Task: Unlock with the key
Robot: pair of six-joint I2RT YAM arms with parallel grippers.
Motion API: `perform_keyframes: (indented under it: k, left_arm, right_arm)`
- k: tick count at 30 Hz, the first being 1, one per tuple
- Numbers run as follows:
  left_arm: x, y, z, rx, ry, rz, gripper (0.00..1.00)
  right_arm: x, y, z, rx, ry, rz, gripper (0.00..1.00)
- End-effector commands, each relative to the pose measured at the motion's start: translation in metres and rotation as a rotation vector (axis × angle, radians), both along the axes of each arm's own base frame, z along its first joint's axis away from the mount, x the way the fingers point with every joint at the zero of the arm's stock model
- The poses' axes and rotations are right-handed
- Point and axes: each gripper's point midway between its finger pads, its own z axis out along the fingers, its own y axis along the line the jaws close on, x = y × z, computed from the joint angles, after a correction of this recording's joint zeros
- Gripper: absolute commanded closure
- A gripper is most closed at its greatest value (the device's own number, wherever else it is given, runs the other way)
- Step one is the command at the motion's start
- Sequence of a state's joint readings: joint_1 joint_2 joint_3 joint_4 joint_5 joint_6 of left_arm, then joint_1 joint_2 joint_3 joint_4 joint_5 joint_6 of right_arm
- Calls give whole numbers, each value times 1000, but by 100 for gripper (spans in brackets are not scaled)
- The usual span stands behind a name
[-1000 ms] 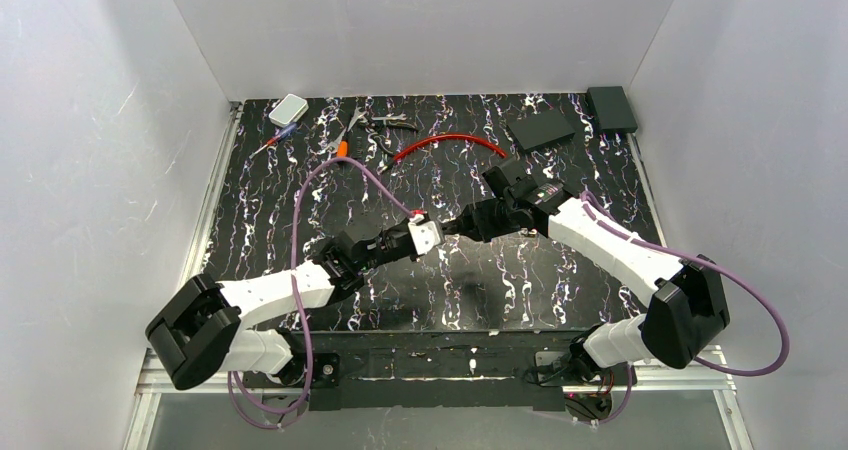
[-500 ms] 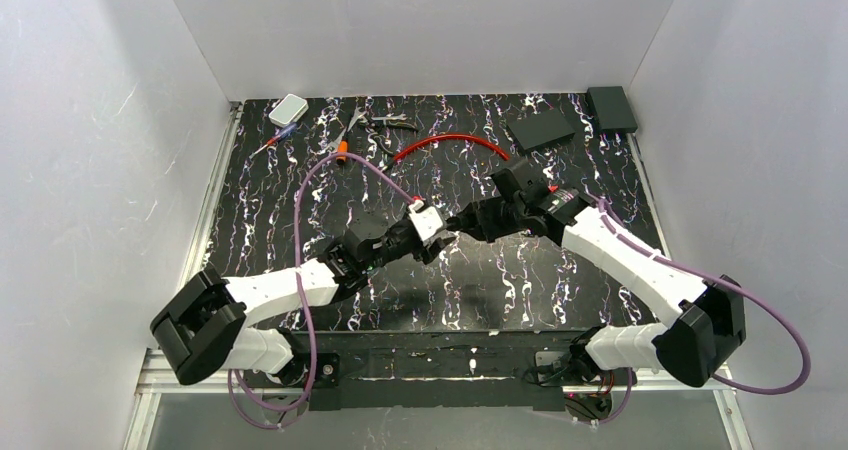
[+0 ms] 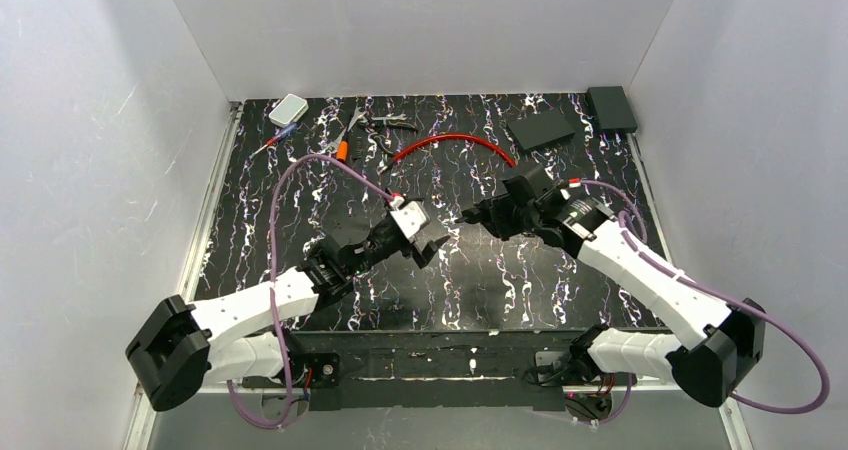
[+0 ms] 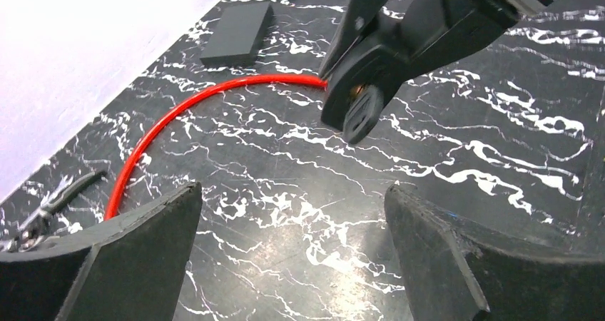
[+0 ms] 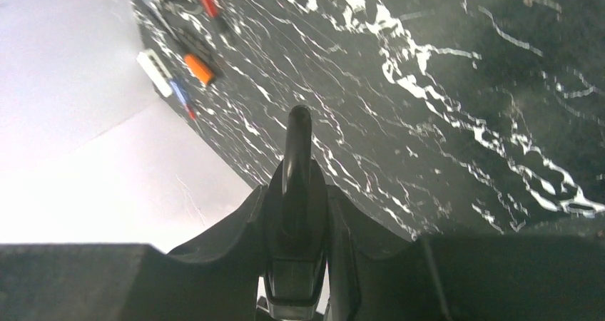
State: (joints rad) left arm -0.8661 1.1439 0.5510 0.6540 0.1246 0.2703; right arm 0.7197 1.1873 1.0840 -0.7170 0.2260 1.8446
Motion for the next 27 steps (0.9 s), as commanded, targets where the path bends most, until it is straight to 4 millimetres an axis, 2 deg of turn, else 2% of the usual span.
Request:
perform_keyframes:
  k: [1, 5, 10, 18, 27]
  left_arm:
    - [8, 16, 25, -89, 97, 113, 2]
    - [-8, 3, 42, -237, 312, 4, 2]
    - [-7, -8, 44, -292, 470, -63, 2]
    - [-21, -25, 38, -280, 566, -174, 3]
    - [-15, -32, 30, -297, 616, -167, 6]
  right_arm:
    - [25, -30, 45, -55, -239, -108, 99]
    - [33, -39, 61, -78, -370, -118, 99]
    - [35, -32, 71, -93, -439, -46, 99]
    - [34, -7, 62, -91, -417, 54, 99]
    - [31, 27, 55, -76, -418, 140, 99]
